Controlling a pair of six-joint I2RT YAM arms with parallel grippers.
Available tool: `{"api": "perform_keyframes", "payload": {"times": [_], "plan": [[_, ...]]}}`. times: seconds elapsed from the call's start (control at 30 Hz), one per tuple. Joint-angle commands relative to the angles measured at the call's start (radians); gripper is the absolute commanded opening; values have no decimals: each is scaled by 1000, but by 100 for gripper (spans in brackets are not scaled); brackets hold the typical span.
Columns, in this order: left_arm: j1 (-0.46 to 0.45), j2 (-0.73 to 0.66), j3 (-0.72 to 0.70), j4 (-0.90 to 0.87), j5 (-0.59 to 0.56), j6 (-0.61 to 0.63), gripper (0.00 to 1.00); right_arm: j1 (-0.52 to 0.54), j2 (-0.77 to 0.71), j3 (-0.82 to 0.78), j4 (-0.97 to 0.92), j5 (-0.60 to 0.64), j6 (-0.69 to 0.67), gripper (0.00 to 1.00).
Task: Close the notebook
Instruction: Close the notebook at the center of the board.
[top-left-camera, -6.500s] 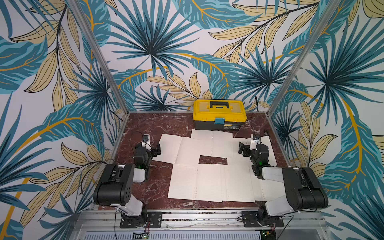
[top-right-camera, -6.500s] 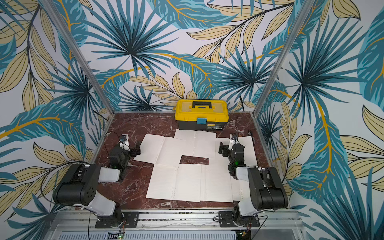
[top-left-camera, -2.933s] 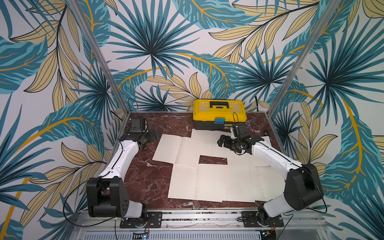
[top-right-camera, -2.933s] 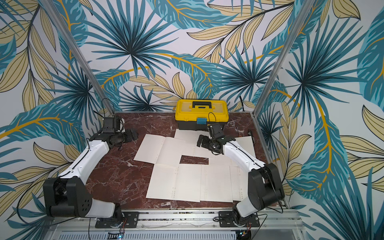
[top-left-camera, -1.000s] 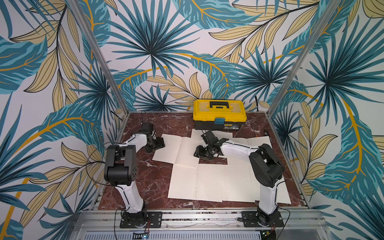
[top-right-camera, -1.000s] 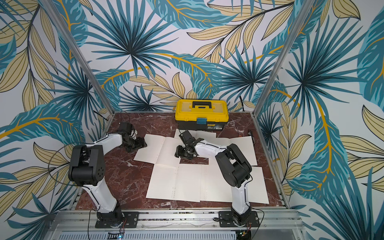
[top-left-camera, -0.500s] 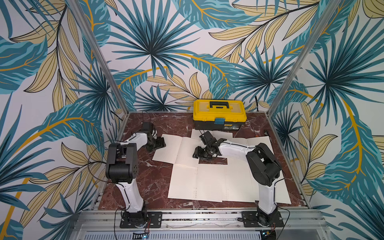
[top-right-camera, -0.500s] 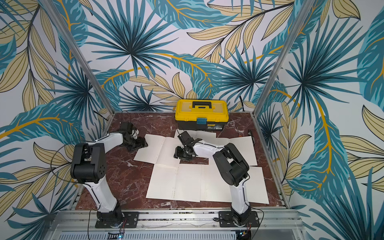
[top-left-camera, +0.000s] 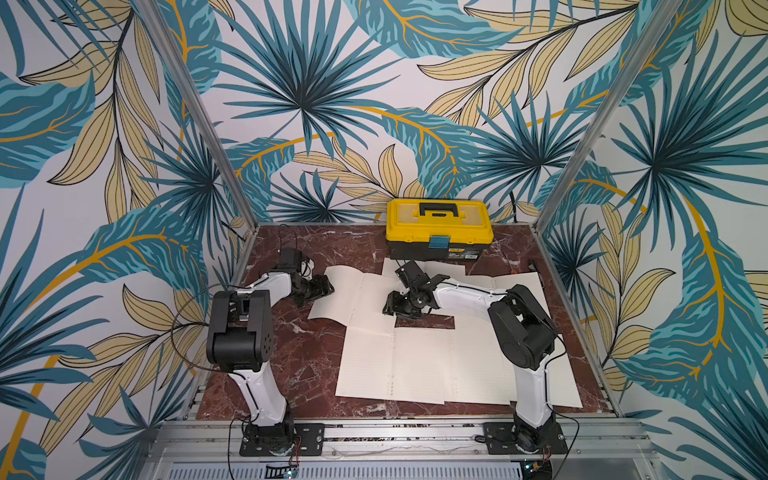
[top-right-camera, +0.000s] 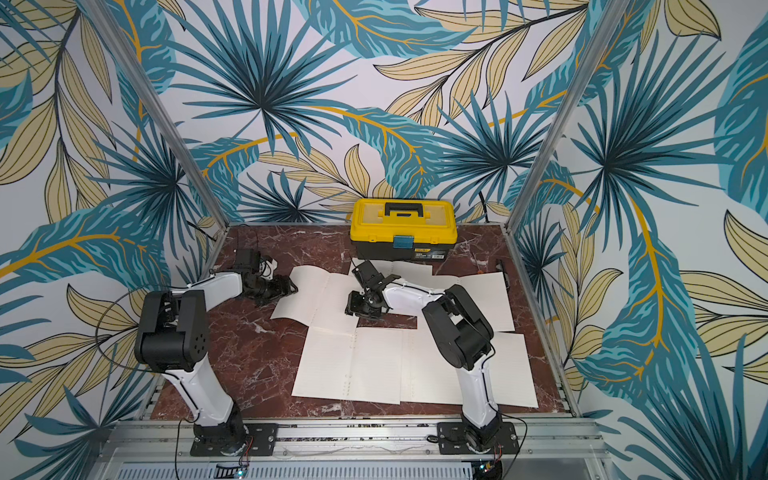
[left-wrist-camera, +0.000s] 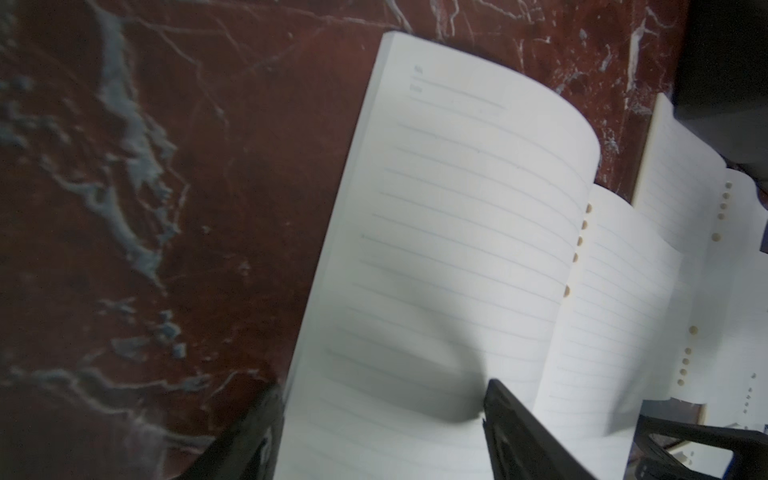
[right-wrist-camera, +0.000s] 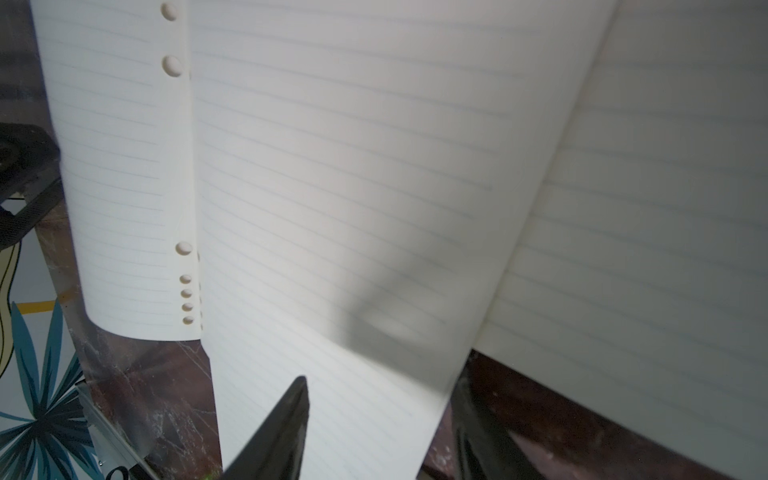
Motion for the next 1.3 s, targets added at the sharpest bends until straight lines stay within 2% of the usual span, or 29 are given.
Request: {"api": "perform_keyframes", "payload": {"times": [0.0,0.63,1.27], "plan": [[-6,14,-50,7,126,-34,77,18,44,10,-15,-17,7,55],[-6,-35,-112,181,411,-91,77,33,42,6,-4,-18,6,54],[-17,-98,-144,273,565,-145,78,36,36,-2,9,-25,2,55]]}}
